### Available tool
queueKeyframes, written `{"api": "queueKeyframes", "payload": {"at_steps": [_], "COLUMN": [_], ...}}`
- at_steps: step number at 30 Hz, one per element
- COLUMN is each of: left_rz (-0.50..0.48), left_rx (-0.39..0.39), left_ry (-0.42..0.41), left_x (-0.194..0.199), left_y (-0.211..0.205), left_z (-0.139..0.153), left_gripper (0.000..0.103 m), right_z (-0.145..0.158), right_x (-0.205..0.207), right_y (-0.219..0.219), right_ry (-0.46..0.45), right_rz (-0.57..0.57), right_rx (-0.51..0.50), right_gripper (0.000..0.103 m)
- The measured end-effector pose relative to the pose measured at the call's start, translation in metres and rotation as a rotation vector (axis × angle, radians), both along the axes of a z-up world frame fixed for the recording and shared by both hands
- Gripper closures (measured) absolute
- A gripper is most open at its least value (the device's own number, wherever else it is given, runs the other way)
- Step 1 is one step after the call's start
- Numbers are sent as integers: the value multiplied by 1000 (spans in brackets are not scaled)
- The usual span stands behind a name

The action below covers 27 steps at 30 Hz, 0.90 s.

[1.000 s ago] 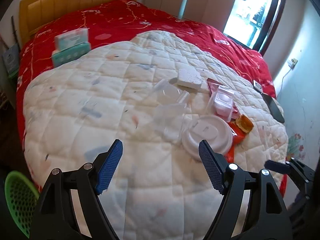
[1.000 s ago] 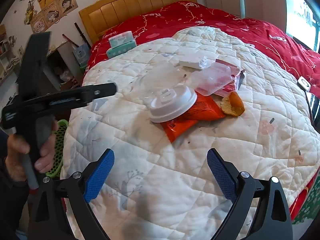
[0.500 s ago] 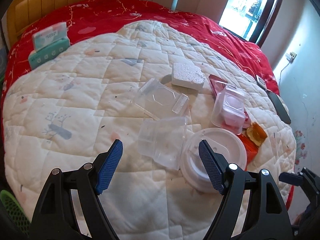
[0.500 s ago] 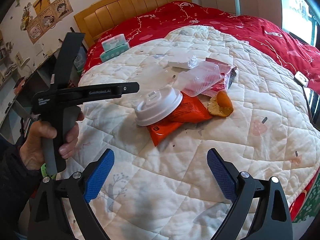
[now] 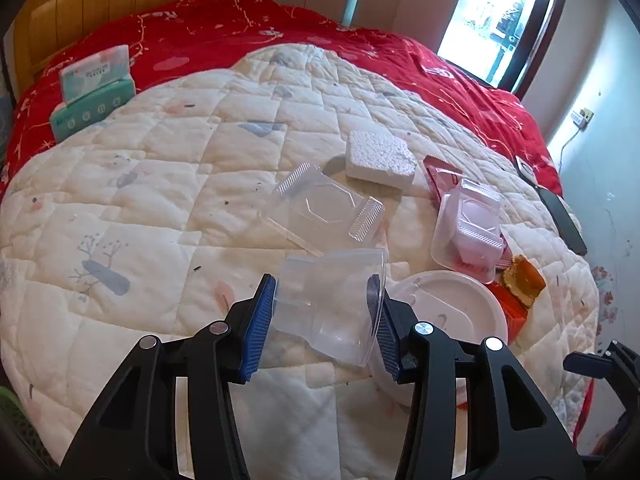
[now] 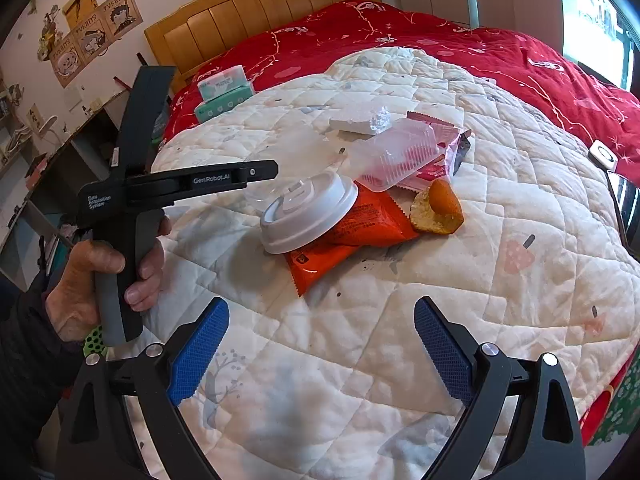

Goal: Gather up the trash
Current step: 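Grasp the clear plastic box with the left tool while the right tool grasps the white cup lid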

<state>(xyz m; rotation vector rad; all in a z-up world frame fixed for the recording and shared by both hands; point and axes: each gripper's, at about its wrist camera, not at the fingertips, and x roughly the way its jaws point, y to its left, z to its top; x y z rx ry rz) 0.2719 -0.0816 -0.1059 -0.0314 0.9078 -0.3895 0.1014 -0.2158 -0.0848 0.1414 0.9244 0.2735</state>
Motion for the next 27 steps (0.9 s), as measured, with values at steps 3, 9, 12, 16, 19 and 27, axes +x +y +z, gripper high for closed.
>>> {"api": "queueKeyframes", "payload": {"at_steps": [3, 9, 12, 16, 19, 27], "left_rz": [21, 79, 108, 142, 162, 175], "left_rx": [7, 35, 13, -3, -40, -28], "left_ry": [-17, -54, -60, -59, -33, -15], "left_x": [-6, -22, -32, -47, -54, -65], "left_y": [6, 31, 50, 70, 87, 102], "left_z": [6, 26, 35, 41, 42, 32], "left_gripper": [57, 59, 59, 66, 80, 84], "right_z": [2, 6, 8, 10, 10, -11], "right_x": [2, 15, 26, 45, 61, 92], "right_y": [1, 11, 20, 30, 37, 58], "right_ry": [-6, -19, -24, -41, -46, -18], "right_rz": [0, 22, 45, 68, 86, 131], "right_rx": [-9, -35, -69, -122, -153, -275], "right_gripper": [12, 12, 12, 12, 12, 14]}}
